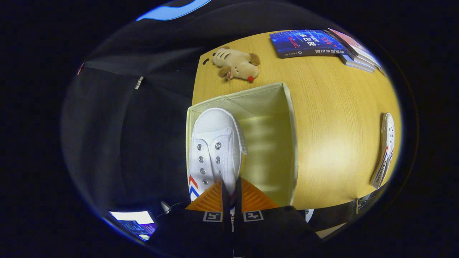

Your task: Open the storage box then place both shoes into the box .Put the left shoe in first, then the right shoe, with the right side of both shoes facing outward in a uniform manner.

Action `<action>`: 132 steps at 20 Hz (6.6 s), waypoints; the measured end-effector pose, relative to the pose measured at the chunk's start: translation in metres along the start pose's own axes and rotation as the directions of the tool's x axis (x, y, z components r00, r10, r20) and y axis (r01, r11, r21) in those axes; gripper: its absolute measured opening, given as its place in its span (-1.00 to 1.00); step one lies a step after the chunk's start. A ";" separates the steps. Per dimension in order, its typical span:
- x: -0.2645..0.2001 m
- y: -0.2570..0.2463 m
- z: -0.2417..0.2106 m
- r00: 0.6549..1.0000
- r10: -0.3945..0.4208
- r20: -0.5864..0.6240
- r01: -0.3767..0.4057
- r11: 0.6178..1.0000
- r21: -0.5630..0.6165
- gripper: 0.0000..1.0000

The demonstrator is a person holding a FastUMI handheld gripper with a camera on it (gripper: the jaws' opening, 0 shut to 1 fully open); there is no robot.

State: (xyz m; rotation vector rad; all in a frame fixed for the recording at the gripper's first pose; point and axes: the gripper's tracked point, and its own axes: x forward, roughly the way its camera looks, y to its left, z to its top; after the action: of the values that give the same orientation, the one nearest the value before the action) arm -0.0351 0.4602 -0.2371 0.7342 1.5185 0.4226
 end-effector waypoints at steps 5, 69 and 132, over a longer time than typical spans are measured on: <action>0.024 0.007 0.010 1.000 -0.026 -0.001 0.026 0.999 0.027 -0.88; -0.109 -0.457 0.021 0.967 -0.249 0.053 0.234 0.952 0.196 -0.70; -0.114 -0.068 0.080 0.894 -0.067 0.443 0.169 0.967 -0.194 0.98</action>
State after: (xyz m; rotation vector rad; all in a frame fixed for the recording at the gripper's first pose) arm 0.0261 0.3207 -0.2055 0.5081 1.0650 0.3080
